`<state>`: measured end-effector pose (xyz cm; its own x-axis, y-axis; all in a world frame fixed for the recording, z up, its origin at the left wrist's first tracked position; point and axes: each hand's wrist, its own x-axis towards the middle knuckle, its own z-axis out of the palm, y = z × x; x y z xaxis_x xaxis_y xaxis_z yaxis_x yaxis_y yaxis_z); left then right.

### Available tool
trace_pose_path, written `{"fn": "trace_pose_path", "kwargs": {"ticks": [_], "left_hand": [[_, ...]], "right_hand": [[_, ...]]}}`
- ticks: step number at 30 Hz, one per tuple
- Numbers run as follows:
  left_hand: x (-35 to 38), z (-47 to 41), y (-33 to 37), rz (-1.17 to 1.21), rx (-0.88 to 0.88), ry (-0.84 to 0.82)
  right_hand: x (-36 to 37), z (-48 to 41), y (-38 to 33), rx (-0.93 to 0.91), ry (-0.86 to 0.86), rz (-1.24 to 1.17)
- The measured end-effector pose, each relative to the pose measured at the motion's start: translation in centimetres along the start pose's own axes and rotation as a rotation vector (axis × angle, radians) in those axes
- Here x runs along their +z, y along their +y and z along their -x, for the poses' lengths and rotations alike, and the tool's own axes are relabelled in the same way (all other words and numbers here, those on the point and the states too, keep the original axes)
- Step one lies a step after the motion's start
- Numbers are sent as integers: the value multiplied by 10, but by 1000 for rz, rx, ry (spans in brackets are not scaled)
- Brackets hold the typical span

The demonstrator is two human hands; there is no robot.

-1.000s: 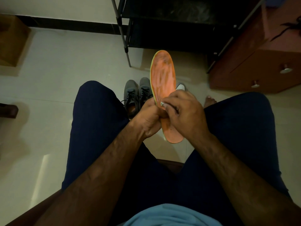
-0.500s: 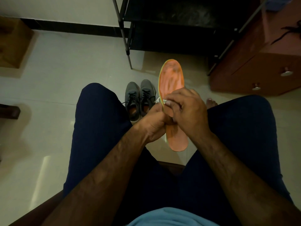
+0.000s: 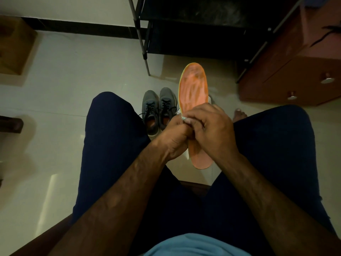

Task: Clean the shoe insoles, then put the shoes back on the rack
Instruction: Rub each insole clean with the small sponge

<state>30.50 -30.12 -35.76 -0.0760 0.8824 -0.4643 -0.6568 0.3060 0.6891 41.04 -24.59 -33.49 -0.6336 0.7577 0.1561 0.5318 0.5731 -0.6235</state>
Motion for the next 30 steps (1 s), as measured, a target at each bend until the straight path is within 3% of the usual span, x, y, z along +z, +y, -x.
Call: {"fn": "trace_pose_path", "kwargs": {"ticks": [6, 20, 24, 30], "left_hand": [[5, -1, -3, -54, -28, -70], [-1, -1, 0, 52, -35, -18], [3, -4, -1, 10, -61, -29], [0, -1, 2, -1, -23, 1]], "right_hand": [[-2, -14, 4, 73, 43, -4], [-1, 6, -3, 64, 3, 7], [-3, -13, 4, 140, 39, 4], [-3, 1, 1, 103, -6, 30]]}}
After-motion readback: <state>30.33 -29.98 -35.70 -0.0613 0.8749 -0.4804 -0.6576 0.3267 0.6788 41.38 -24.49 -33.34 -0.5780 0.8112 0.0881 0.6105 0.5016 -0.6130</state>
